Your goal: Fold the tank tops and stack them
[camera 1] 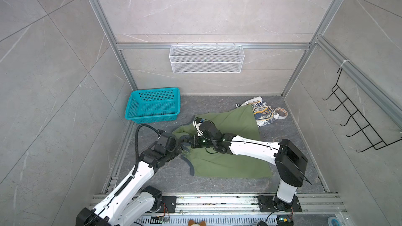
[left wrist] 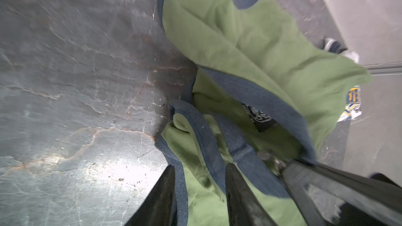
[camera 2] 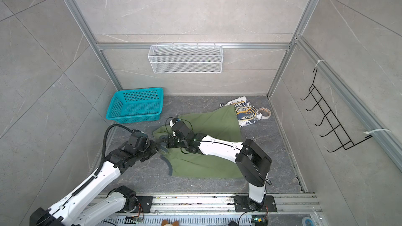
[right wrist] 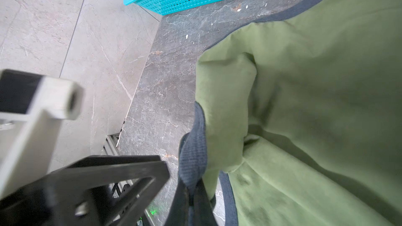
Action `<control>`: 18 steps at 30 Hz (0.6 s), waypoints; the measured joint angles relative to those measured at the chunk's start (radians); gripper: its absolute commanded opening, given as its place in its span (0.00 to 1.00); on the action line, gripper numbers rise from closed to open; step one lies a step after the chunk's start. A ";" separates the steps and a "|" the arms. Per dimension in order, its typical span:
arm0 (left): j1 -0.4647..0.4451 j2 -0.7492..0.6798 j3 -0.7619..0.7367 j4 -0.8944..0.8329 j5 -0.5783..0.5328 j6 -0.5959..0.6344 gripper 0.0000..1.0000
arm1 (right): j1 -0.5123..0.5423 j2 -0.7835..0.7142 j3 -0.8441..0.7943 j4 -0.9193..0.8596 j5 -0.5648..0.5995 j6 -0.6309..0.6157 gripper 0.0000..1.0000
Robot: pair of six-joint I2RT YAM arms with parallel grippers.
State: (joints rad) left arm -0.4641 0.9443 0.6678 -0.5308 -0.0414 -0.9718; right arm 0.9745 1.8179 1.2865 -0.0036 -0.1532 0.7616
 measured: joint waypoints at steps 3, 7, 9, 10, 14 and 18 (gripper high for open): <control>0.000 0.040 0.000 0.021 0.019 -0.006 0.45 | 0.006 0.000 0.000 0.000 0.000 -0.001 0.00; 0.000 0.079 0.000 0.050 0.034 -0.006 0.46 | 0.009 0.000 0.000 0.000 0.000 -0.006 0.00; 0.000 0.107 0.000 0.058 0.042 -0.006 0.44 | 0.009 0.000 0.000 0.000 -0.001 -0.007 0.00; 0.000 0.119 0.000 0.060 0.043 -0.006 0.43 | 0.009 0.000 0.000 0.000 0.000 -0.007 0.00; 0.000 0.161 -0.002 0.059 0.043 -0.009 0.35 | 0.009 0.000 0.000 0.000 0.001 -0.008 0.00; 0.000 0.161 -0.009 0.058 0.042 -0.009 0.31 | 0.009 0.000 0.000 0.000 0.004 -0.011 0.00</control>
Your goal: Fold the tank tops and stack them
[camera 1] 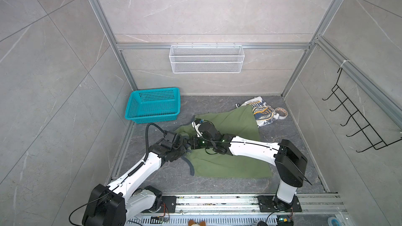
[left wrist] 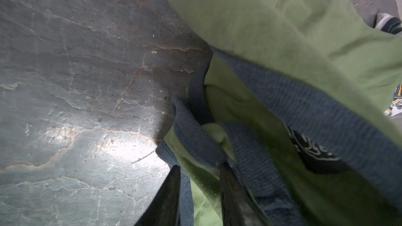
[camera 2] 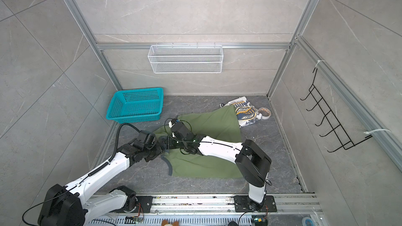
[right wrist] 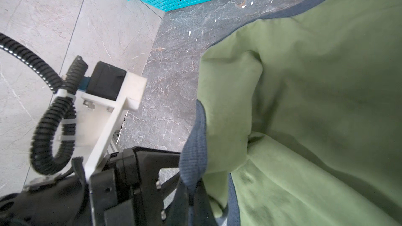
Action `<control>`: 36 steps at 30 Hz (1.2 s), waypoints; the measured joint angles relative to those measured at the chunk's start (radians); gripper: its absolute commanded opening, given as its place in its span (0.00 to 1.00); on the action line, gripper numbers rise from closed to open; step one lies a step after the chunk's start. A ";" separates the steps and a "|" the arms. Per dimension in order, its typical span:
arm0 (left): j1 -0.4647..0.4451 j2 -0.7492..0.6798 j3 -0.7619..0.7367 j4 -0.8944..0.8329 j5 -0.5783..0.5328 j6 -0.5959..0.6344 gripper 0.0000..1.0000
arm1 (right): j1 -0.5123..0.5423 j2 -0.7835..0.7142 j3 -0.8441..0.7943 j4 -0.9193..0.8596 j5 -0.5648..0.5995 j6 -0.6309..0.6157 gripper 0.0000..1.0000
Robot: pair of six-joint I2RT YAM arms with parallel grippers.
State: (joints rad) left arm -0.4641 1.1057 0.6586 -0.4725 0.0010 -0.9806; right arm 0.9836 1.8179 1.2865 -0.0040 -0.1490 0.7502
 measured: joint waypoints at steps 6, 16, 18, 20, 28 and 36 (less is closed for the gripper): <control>0.000 -0.003 -0.003 0.010 0.001 0.000 0.28 | 0.000 0.000 0.000 0.000 0.000 0.000 0.00; -0.001 -0.273 -0.117 0.061 0.002 -0.092 0.32 | 0.000 0.000 0.000 0.000 0.018 0.002 0.00; -0.003 -0.297 -0.128 0.069 0.002 -0.117 0.33 | 0.000 0.002 0.000 0.001 0.013 0.008 0.00; -0.005 -0.296 -0.131 0.074 0.003 -0.133 0.34 | 0.000 0.002 0.000 0.002 0.006 0.013 0.00; -0.008 -0.187 -0.151 0.154 0.027 -0.164 0.37 | 0.000 0.002 -0.007 0.051 -0.037 0.050 0.00; -0.008 -0.105 -0.167 0.277 0.030 -0.168 0.30 | -0.003 0.002 -0.074 0.074 -0.044 0.147 0.00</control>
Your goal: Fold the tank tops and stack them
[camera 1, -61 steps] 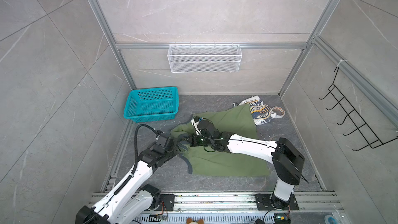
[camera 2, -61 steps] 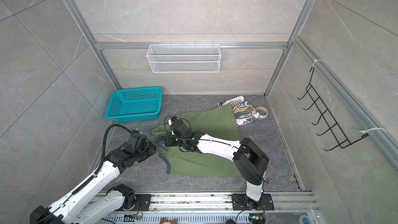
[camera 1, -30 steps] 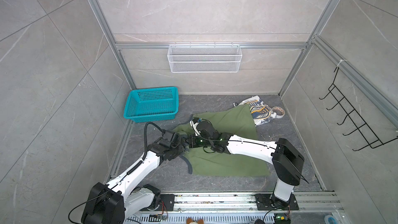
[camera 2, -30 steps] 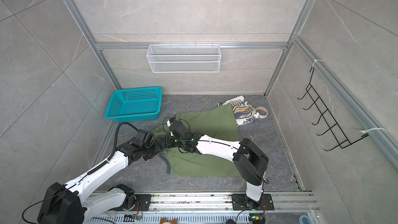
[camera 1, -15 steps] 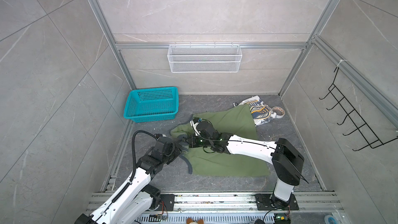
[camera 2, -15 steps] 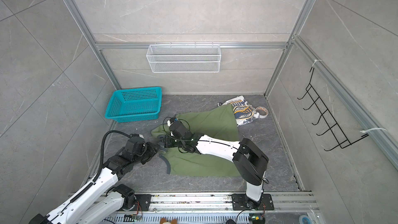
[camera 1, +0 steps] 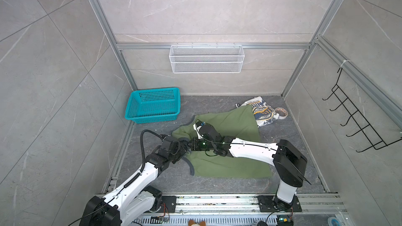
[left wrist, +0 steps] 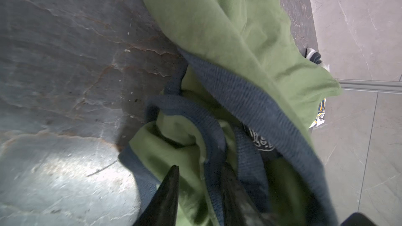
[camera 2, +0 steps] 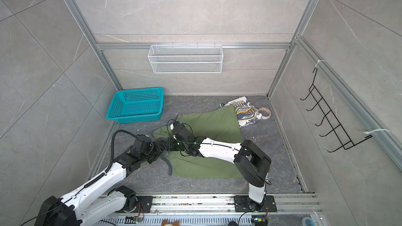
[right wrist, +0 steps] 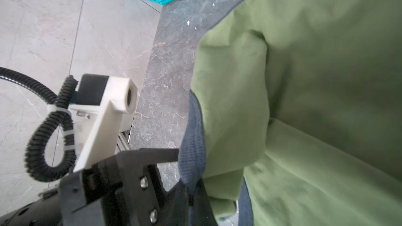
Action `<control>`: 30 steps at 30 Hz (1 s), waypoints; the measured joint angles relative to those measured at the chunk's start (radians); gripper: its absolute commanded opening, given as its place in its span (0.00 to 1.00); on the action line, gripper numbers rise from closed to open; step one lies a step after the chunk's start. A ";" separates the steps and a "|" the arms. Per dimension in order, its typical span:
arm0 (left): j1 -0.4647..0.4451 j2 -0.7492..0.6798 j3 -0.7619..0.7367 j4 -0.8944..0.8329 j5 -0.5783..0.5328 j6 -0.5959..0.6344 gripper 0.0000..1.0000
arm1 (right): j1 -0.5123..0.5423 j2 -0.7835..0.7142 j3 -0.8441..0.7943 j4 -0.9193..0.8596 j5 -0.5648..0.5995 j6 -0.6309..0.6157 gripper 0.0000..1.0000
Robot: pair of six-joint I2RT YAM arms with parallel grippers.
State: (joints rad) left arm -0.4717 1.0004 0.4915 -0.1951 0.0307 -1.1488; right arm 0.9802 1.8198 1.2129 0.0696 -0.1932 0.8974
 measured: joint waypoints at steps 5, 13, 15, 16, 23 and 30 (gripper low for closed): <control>0.000 0.090 0.000 0.035 -0.002 0.002 0.27 | -0.040 0.007 -0.053 0.014 0.003 0.063 0.00; 0.000 0.199 0.026 0.062 -0.004 0.048 0.17 | -0.119 0.060 -0.058 0.002 0.006 0.124 0.02; 0.000 0.230 0.027 0.087 -0.002 0.062 0.16 | -0.130 0.084 -0.058 -0.002 0.002 0.124 0.05; 0.000 0.243 0.027 0.097 -0.001 0.068 0.16 | -0.130 0.090 -0.058 -0.007 0.002 0.124 0.06; 0.000 0.248 0.027 0.108 -0.007 0.100 0.23 | -0.128 0.096 -0.055 -0.059 0.008 0.086 0.28; -0.029 0.198 0.108 -0.014 -0.052 0.143 0.42 | -0.128 0.105 -0.028 -0.074 -0.018 0.043 0.36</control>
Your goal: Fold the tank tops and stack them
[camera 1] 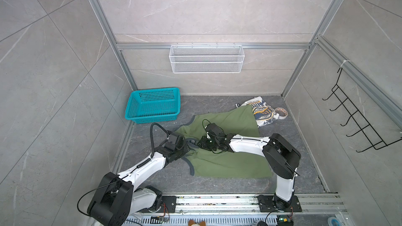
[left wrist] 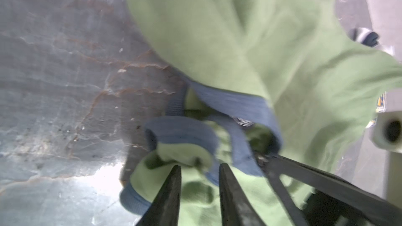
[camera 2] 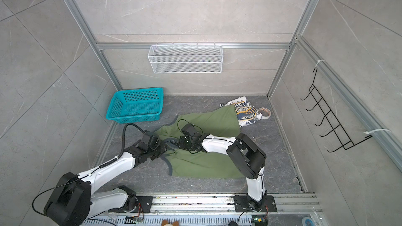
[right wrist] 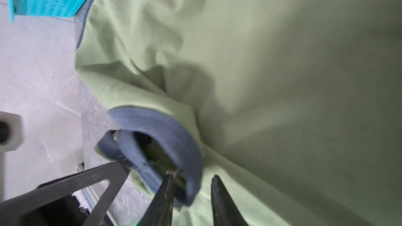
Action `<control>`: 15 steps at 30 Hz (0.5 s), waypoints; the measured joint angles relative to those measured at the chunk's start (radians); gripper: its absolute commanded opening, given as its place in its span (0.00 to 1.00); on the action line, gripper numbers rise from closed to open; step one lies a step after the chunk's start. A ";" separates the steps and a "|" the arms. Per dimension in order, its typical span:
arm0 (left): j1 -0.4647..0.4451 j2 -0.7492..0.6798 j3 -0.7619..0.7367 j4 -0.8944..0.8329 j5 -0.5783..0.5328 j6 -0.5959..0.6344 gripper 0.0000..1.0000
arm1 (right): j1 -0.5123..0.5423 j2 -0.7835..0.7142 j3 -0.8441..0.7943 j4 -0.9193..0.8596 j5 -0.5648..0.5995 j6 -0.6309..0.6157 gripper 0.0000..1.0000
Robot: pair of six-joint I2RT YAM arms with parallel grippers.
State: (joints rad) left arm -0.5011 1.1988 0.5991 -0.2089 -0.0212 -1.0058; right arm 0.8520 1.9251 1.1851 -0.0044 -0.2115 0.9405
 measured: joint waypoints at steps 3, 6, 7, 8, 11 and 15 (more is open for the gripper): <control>-0.015 0.002 0.038 -0.023 -0.003 0.009 0.48 | 0.000 0.002 0.008 0.004 -0.012 -0.007 0.38; -0.021 0.037 0.070 -0.051 -0.004 0.011 0.48 | 0.000 0.007 0.015 0.001 -0.018 -0.015 0.38; -0.022 0.057 0.078 -0.057 -0.004 0.011 0.48 | 0.000 0.011 0.020 0.000 -0.018 -0.017 0.38; -0.022 0.076 0.084 -0.062 -0.005 0.011 0.47 | 0.000 0.017 0.026 0.000 -0.020 -0.018 0.38; -0.022 0.121 0.090 -0.086 -0.011 0.011 0.42 | 0.000 0.032 0.045 -0.008 -0.019 -0.021 0.34; -0.022 0.150 0.094 -0.112 -0.022 0.012 0.34 | 0.000 0.045 0.064 -0.021 -0.020 -0.029 0.31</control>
State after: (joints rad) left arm -0.5232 1.3491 0.6930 -0.3206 -0.0433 -0.9936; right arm 0.8520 1.9697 1.2488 -0.0250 -0.2317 0.9115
